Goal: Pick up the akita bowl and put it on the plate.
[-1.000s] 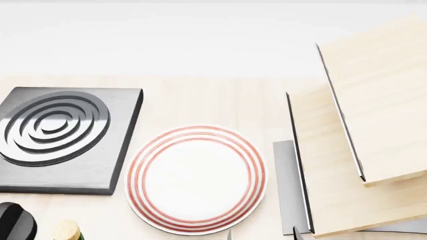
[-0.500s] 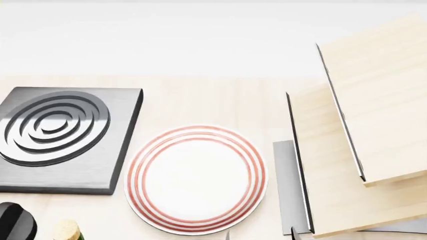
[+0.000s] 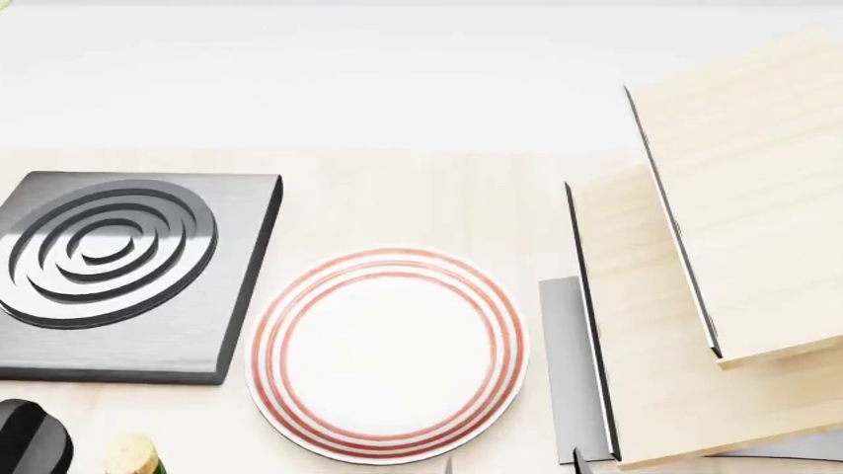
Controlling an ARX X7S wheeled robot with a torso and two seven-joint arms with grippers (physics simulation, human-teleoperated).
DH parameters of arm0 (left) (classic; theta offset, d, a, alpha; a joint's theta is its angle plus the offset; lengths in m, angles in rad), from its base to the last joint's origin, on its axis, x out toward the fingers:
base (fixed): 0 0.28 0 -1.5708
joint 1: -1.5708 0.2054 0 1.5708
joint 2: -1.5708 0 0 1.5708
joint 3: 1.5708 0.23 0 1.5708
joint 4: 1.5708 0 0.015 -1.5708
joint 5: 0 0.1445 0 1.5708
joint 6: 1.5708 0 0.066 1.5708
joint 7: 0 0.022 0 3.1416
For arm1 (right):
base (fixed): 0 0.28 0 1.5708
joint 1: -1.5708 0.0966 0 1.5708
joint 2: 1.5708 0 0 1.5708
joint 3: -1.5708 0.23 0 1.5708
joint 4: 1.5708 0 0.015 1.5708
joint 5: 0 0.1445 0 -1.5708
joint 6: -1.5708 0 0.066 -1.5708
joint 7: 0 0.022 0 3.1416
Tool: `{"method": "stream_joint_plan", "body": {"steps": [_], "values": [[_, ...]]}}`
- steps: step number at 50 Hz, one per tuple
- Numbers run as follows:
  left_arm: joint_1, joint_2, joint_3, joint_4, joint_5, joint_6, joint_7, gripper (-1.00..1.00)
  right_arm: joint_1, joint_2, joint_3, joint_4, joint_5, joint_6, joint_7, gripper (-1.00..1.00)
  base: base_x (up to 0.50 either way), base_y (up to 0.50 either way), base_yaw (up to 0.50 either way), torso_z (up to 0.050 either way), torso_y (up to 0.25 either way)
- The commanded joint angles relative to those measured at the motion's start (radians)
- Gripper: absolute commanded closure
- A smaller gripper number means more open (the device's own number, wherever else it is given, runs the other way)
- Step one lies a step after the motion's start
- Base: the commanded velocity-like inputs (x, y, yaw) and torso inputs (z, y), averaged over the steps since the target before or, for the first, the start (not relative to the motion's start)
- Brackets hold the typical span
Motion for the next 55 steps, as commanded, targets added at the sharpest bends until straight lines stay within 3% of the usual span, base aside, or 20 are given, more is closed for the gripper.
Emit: {"method": "stream_joint_plan", "body": {"steps": [1,16,34,55], "values": [[-0.103,0.072,0.074,-0.128,0.043,0.003,0.034,1.00,0.002,0.001,-0.004,0.006,0.001,-0.003,0.002,-1.00,0.00,0.00,0.00,0.000,0.000],[-0.152,0.190,0.182,-0.285,0.040,-0.010,0.136,1.00,0.006,-0.001,-0.015,0.023,0.000,-0.011,0.001,-1.00,0.00,0.00,0.00,0.000,0.001],[-0.117,0.305,0.057,-0.391,-0.219,-0.103,0.183,1.00,0.008,-0.001,-0.022,0.033,0.001,-0.020,0.004,-1.00,0.00,0.00,0.00,0.000,0.001],[-0.025,0.407,0.132,-0.561,-0.206,-0.055,0.296,1.00,0.018,-0.005,-0.033,0.070,0.007,-0.040,-0.002,-1.00,0.00,0.00,0.00,0.000,0.000]]}}
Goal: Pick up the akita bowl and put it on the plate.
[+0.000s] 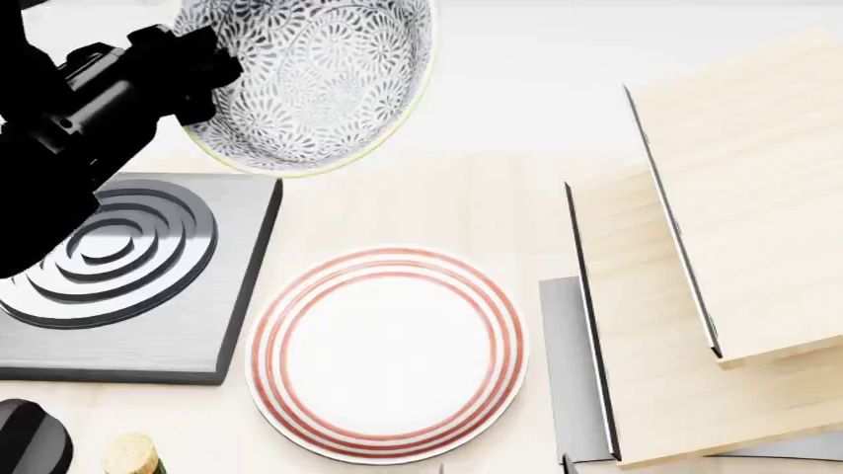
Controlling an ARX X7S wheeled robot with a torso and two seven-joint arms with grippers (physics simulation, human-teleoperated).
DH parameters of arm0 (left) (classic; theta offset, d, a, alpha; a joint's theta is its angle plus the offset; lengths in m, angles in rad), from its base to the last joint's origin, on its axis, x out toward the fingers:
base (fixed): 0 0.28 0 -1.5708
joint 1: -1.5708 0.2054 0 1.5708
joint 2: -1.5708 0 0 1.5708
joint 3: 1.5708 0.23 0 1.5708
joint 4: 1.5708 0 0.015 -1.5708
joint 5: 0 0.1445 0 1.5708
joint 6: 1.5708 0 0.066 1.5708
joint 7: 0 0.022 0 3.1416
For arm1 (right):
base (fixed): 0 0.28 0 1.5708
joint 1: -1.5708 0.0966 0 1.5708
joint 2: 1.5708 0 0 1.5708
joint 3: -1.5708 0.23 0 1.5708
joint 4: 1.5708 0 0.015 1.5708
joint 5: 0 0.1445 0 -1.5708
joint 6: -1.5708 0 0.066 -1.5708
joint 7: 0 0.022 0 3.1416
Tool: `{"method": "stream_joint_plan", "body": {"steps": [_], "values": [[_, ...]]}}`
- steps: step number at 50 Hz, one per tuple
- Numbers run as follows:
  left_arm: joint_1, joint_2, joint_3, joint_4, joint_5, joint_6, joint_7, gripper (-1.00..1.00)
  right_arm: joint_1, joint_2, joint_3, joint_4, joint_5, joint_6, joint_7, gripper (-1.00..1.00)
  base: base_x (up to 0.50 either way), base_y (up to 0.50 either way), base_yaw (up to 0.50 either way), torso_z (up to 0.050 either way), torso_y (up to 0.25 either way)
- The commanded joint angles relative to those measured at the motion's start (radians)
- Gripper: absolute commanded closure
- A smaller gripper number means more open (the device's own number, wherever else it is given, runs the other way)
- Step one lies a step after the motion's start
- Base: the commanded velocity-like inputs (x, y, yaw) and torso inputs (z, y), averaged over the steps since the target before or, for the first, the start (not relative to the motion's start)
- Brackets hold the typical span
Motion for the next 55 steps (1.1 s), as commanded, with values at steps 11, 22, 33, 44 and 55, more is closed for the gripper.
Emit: {"method": "stream_joint_plan", "body": {"steps": [11,22,33,44,55], "values": [[0.080,0.071,0.062,-0.105,0.029,0.075,0.097,1.00,0.008,-0.003,-0.011,0.025,0.002,-0.010,0.000,-1.00,0.00,0.00,0.00,0.000,0.000],[0.107,0.082,0.112,-0.085,0.072,0.104,0.098,1.00,0.010,0.000,-0.013,0.026,0.007,-0.010,0.001,-1.00,0.00,0.00,0.00,0.000,-0.106],[0.127,0.083,0.130,-0.074,0.086,0.113,0.073,1.00,0.011,0.001,-0.018,0.027,0.010,-0.005,0.002,-1.00,0.00,0.00,0.00,0.000,-0.012],[0.131,0.083,0.192,-0.101,0.143,0.107,0.051,1.00,0.014,0.001,-0.022,0.033,0.011,-0.007,0.003,-1.00,0.00,0.00,0.00,0.000,0.000],[0.143,0.081,0.226,-0.106,0.144,0.096,0.081,1.00,0.017,0.001,-0.028,0.039,0.010,-0.006,0.004,-1.00,0.00,0.00,0.00,0.000,0.000]]}}
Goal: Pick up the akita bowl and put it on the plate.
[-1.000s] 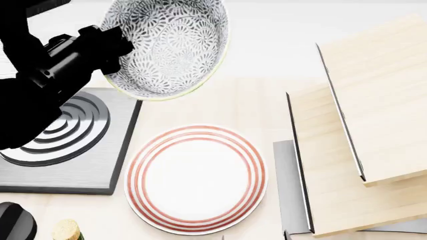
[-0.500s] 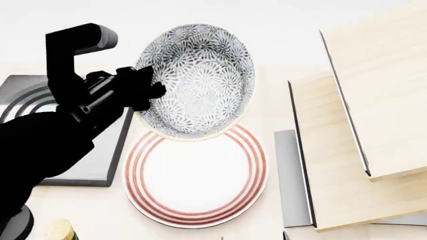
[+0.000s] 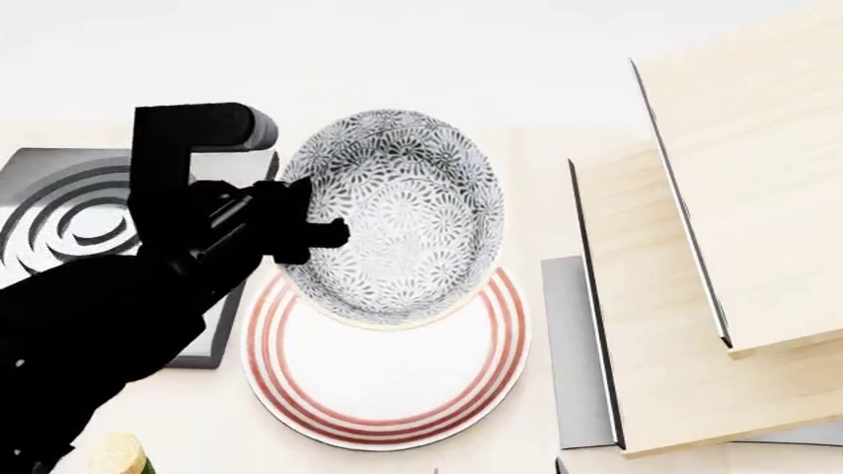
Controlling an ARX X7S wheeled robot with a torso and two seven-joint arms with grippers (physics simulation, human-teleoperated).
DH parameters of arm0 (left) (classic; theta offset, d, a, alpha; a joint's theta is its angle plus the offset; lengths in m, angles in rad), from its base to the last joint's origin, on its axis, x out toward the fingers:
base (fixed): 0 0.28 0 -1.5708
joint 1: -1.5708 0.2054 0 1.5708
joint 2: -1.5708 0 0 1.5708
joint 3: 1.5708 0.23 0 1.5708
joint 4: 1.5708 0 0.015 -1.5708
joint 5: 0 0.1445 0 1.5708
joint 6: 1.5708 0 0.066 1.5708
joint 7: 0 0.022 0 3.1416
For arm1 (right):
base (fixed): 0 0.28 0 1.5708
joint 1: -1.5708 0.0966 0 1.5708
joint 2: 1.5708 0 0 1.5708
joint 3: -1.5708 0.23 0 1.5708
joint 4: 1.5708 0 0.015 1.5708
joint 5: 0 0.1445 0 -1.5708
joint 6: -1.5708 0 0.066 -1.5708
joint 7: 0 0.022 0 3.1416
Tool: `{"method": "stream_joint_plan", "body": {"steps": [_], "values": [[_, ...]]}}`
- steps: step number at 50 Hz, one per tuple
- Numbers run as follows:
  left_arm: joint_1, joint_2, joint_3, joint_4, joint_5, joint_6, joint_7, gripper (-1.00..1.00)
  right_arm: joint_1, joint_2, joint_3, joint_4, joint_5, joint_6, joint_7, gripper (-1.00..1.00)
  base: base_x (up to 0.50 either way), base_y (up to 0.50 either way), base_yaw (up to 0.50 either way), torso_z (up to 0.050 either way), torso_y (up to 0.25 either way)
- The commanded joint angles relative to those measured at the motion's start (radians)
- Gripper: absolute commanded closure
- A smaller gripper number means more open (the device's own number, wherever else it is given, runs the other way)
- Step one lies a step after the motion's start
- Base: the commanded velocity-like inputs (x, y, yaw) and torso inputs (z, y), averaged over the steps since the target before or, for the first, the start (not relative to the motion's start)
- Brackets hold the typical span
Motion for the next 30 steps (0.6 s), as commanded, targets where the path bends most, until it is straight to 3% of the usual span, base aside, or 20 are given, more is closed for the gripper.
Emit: {"method": "stream_joint_plan", "body": {"steps": [1,13,22,30], "values": [[0.004,0.001,0.032,0.004,0.007,-0.007,0.009,1.00,0.003,0.000,-0.006,0.007,0.000,0.000,0.001,-1.00,0.00,0.00,0.00,0.000,0.000],[-0.010,-0.028,0.056,0.039,-0.037,-0.135,-0.008,1.00,0.010,-0.005,-0.013,0.025,-0.001,-0.003,0.001,-1.00,0.00,0.00,0.00,0.000,0.000],[-0.017,-0.037,-0.056,0.082,-0.220,-0.269,-0.041,1.00,0.016,-0.008,-0.018,0.042,-0.002,-0.010,0.001,-1.00,0.00,0.00,0.00,0.000,0.000],[-0.023,-0.030,-0.063,0.049,-0.229,-0.266,-0.039,1.00,0.021,-0.009,-0.019,0.054,-0.001,-0.014,0.002,-1.00,0.00,0.00,0.00,0.000,0.000]]}}
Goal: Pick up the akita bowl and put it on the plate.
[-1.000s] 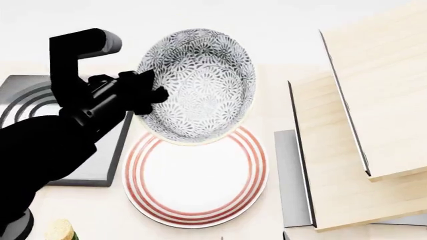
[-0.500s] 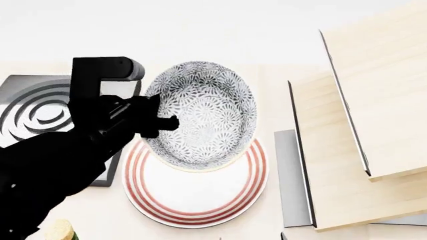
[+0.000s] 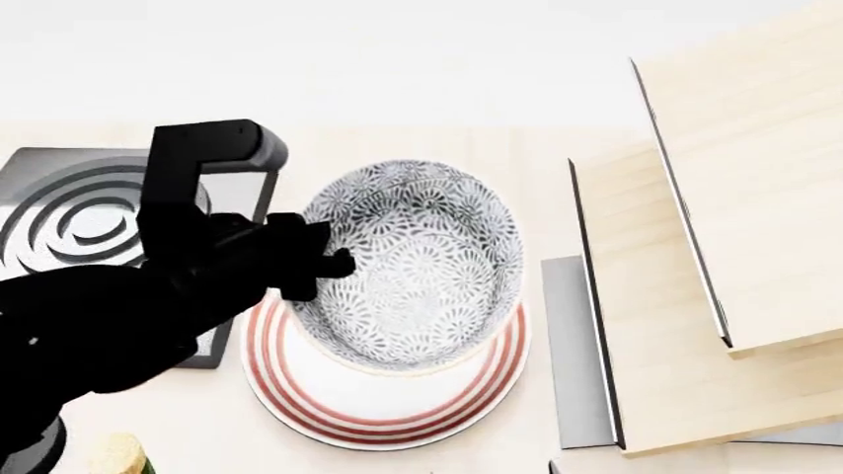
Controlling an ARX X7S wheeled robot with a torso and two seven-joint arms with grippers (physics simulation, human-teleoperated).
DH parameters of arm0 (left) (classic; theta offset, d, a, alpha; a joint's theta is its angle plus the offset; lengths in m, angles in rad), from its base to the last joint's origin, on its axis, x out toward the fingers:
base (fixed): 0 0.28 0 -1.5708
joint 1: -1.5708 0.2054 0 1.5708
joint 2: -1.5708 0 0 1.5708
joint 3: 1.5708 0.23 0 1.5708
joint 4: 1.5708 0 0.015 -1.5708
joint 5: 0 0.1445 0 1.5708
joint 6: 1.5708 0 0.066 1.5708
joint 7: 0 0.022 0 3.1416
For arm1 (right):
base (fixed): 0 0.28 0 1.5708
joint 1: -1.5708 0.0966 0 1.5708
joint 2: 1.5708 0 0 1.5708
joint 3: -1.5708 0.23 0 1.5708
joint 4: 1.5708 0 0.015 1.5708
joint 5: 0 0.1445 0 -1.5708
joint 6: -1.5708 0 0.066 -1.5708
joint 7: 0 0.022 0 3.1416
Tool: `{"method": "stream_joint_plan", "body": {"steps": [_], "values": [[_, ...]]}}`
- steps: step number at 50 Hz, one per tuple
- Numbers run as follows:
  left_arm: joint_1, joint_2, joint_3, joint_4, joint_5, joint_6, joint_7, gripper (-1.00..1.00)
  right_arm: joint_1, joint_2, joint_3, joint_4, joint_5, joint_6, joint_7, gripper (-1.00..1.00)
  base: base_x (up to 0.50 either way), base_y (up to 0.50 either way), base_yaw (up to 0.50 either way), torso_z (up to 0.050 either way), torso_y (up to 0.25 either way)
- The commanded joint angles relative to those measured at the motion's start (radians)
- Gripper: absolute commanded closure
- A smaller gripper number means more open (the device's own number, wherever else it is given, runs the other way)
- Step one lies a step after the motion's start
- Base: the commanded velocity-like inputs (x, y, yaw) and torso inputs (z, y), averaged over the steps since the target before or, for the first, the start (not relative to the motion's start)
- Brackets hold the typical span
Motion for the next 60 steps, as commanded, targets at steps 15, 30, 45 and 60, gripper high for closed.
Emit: {"method": "stream_joint_plan", "body": {"steps": [15,30,45,60], "values": [[0.003,0.007,0.011,-0.034,-0.038,-0.035,0.018,1.00,0.007,0.001,-0.006,0.015,0.004,-0.007,0.005,-1.00,0.00,0.00,0.00,0.000,0.001],[-0.011,0.028,0.024,-0.137,-0.010,0.015,0.052,1.00,0.009,0.003,-0.010,0.020,0.006,-0.006,0.008,-1.00,0.00,0.00,0.00,0.000,0.000],[-0.046,0.062,0.038,-0.308,0.043,0.108,0.091,1.00,0.021,-0.004,-0.017,0.055,0.006,-0.023,0.005,-1.00,0.00,0.00,0.00,0.000,0.000],[-0.062,0.072,0.044,-0.393,0.066,0.157,0.100,1.00,0.024,-0.004,-0.021,0.062,0.006,-0.024,0.008,-1.00,0.00,0.00,0.00,0.000,0.001]]}}
